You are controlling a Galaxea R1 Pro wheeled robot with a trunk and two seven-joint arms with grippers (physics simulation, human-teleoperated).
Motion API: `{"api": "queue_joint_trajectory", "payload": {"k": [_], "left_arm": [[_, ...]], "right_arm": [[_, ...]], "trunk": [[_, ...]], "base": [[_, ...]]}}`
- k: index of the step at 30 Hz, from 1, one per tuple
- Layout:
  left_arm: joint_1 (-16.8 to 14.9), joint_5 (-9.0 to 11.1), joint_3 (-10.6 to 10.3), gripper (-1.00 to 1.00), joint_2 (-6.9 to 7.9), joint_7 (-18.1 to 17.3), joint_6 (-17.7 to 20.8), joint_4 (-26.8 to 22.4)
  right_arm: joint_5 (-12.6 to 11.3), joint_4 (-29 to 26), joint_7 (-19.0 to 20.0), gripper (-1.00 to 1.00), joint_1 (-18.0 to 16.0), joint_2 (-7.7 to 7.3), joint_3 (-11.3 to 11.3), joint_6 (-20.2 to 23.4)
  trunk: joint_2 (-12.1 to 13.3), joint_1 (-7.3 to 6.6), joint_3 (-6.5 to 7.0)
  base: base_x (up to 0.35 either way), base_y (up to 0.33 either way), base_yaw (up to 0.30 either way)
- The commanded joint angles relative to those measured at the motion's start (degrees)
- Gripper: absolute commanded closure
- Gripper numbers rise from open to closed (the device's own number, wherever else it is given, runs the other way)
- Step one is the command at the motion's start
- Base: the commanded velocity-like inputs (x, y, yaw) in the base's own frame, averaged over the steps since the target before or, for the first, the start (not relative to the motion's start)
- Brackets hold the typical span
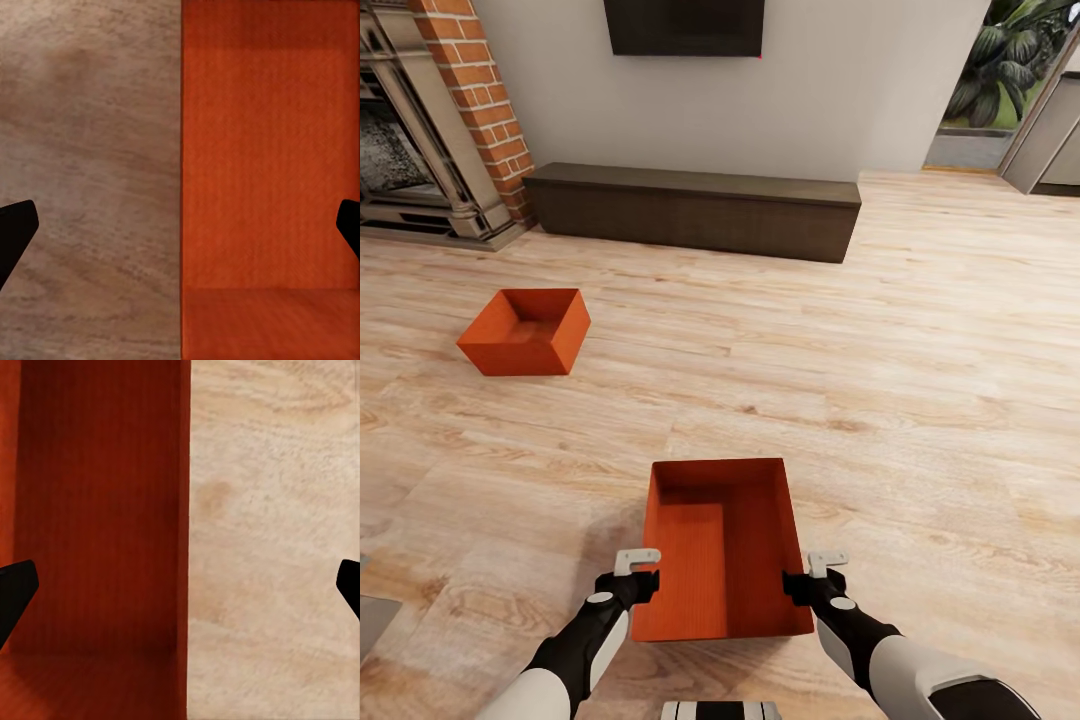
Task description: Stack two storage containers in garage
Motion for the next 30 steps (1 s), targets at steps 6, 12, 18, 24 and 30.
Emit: {"api": "queue_joint_trajectory", "payload": {"k": [6,12,18,24,30], "left_arm": [[0.01,0.01,-0.01,-1.0,-0.03,0.17,0.31,-0.12],[-0.01,-0.01,-0.01,-1.0,-0.04,0.17,0.3,-0.13],[0.0,-0.06,-0.02,-1.0,-0.04,0.17,0.28,-0.12],[0.03,-0.07,-0.06,-1.0,-0.04,0.17,0.28,-0.12],[0.04,-0.07,-0.1,-1.0,-0.11,0.17,0.21,-0.12]], "right_arm": [[-0.58,0.06,-2.12,-1.0,-0.03,0.14,0.21,0.15],[-0.6,0.06,-3.13,-1.0,-0.03,0.07,0.16,0.12],[-0.54,0.06,-3.25,-1.0,-0.03,0.03,0.16,0.1],[-0.53,0.06,-3.26,-1.0,-0.03,-0.05,0.16,0.1],[-0.53,0.06,-3.26,-1.0,-0.03,-0.05,0.16,0.1]], "trunk": [[-0.01,-0.01,-0.04],[-0.01,-0.01,-0.04],[-0.01,-0.01,-0.04],[-0.01,-0.01,-0.04],[-0.01,-0.01,-0.04]], "base": [[0.0,0.0,0.062],[0.0,0.0,0.092],[0.0,0.0,0.009],[0.0,0.0,0.0],[0.0,0.0,0.0]]}}
